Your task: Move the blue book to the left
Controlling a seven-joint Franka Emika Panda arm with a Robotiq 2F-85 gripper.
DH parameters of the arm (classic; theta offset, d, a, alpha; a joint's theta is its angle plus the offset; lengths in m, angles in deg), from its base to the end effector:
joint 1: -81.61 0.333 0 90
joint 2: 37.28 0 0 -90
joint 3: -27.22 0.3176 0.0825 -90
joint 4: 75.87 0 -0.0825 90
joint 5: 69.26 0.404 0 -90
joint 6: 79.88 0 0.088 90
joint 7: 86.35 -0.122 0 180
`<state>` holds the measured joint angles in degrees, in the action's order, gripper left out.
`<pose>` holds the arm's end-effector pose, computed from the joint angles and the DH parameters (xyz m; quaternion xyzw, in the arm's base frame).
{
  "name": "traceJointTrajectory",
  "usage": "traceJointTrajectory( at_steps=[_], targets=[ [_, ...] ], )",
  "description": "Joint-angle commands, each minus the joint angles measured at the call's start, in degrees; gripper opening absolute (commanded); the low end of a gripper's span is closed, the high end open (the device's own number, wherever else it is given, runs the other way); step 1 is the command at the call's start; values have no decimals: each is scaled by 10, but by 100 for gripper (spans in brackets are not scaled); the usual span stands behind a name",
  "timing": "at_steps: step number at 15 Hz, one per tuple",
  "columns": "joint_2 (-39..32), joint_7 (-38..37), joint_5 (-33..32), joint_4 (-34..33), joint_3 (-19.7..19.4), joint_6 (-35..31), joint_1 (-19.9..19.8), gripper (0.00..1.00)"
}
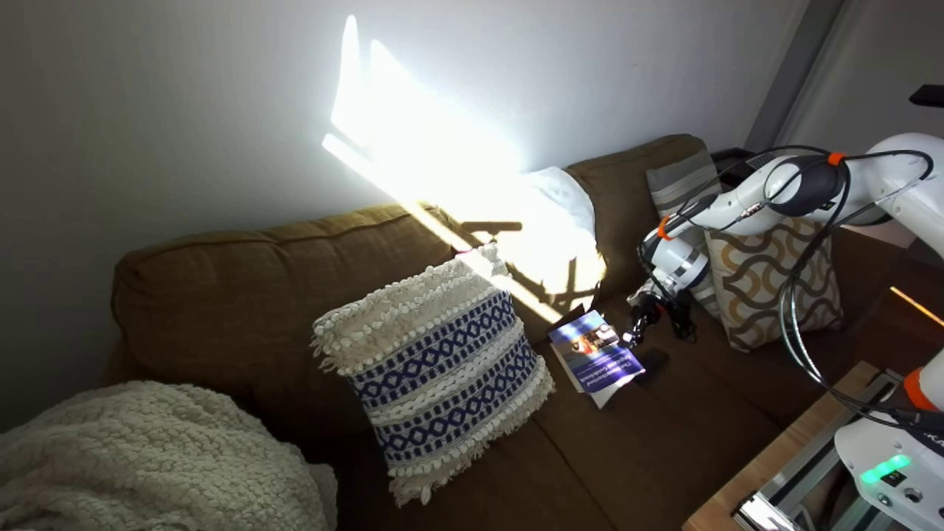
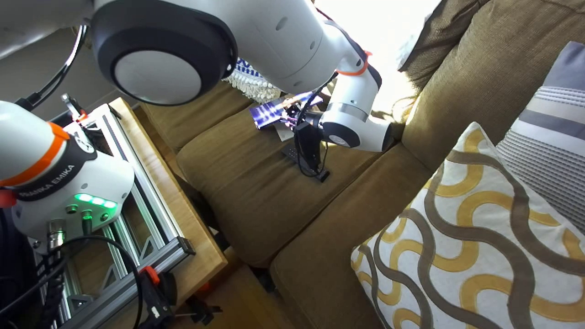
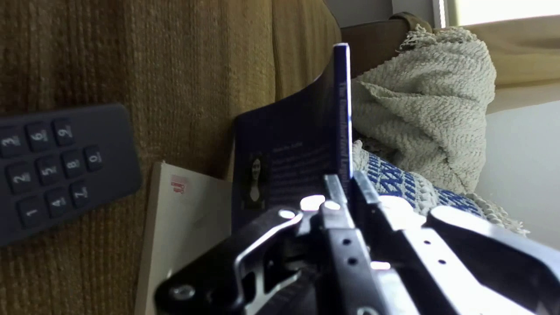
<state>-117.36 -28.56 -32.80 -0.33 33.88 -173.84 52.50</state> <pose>0.5214 -0.1366 -0.1419 -0.8115 -0.0607 0.1569 0.5595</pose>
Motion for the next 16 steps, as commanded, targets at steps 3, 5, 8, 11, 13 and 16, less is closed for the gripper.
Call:
traceJointTrajectory(
  at_steps=[3,5,8,11,13,16],
  targets=[
    [-45,-29,16,-57,-6,-58,6,3],
    [-48,-39,15,-63,-6,-87,7,3],
    [-46,-53,15,-57,-8,-134,14,3],
    [-47,-72,15,-52,-8,-166,22,3],
    [-42,-80,19,-39,-6,-197,29,3],
    [-35,-91,21,-20,-4,-237,37,3]
  ],
)
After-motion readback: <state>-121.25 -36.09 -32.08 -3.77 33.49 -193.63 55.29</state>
